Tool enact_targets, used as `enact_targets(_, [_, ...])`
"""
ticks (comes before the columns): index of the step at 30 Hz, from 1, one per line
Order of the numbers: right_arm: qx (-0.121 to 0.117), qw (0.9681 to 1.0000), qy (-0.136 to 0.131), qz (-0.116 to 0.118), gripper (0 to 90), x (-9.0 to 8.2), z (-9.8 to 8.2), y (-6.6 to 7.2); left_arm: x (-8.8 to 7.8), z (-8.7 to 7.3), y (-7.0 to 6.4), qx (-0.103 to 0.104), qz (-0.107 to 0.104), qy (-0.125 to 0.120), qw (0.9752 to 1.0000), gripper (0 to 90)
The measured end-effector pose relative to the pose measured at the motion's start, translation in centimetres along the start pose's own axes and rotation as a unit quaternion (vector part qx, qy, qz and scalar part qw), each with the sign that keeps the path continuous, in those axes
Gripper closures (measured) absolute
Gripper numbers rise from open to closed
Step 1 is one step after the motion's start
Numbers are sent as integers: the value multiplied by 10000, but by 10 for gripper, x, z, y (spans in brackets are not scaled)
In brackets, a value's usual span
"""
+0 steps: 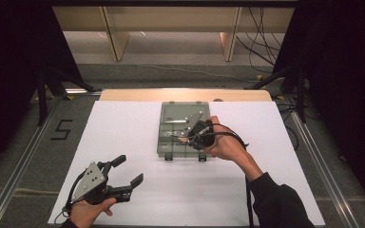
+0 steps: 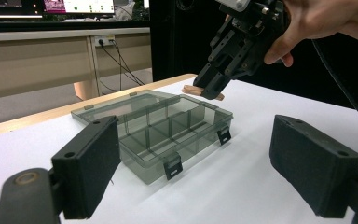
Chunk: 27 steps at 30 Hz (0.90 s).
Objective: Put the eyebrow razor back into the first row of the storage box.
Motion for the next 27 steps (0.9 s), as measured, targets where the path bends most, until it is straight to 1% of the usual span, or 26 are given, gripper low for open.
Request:
enact_targets(11, [82, 9999, -68, -131, 743, 2, 0, -14, 0, 0, 0, 1, 1, 3, 10000, 161])
enact_targets(17, [113, 9997, -53, -196, 743, 7, -3, -23, 0, 0, 0, 6, 4, 13, 10000, 161])
enact_targets(18, [131, 9997, -51, -188, 743, 8, -3, -25, 1, 0, 0, -48, -32, -32, 10000, 161])
enact_targets(19, [135, 9997, -51, -194, 743, 9, -3, -27, 0, 0, 0, 7, 6, 12, 10000, 161])
enact_targets(21, [151, 9996, -44, -234, 743, 10, -4, -30, 0, 0, 0, 1, 4, 8, 10000, 161])
enact_targets(22, [179, 9995, -45, -246, 743, 11, -4, -31, 1, 0, 0, -35, -24, -32, 10000, 161])
enact_targets(23, [149, 9996, -46, -255, 743, 12, -4, -33, 1, 0, 0, -42, -28, -33, 10000, 161])
enact_targets(24, [186, 9995, -44, -268, 743, 12, -3, -34, 1, 0, 0, -36, -29, -32, 10000, 161])
enact_targets(25, [145, 9995, -56, -269, 743, 12, -3, -37, 1, 0, 0, 1, -13, -14, 10000, 161])
enact_targets(26, [181, 9994, -58, -290, 743, 13, -3, -38, 1, 0, 0, -52, -31, -31, 10000, 162])
enact_targets(27, [185, 9994, -51, -298, 743, 13, -3, -40, 1, 0, 0, -42, -26, -31, 10000, 161])
Point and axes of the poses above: each handheld gripper's, and its own axes: x roughly forward along the jaws, z roughly out of its top, y roughly to its left, the point moved 4 cm from there along x, roughly forward along the jaws, and after that the axes turned 8 degrees about z, right-handed, at the moved point
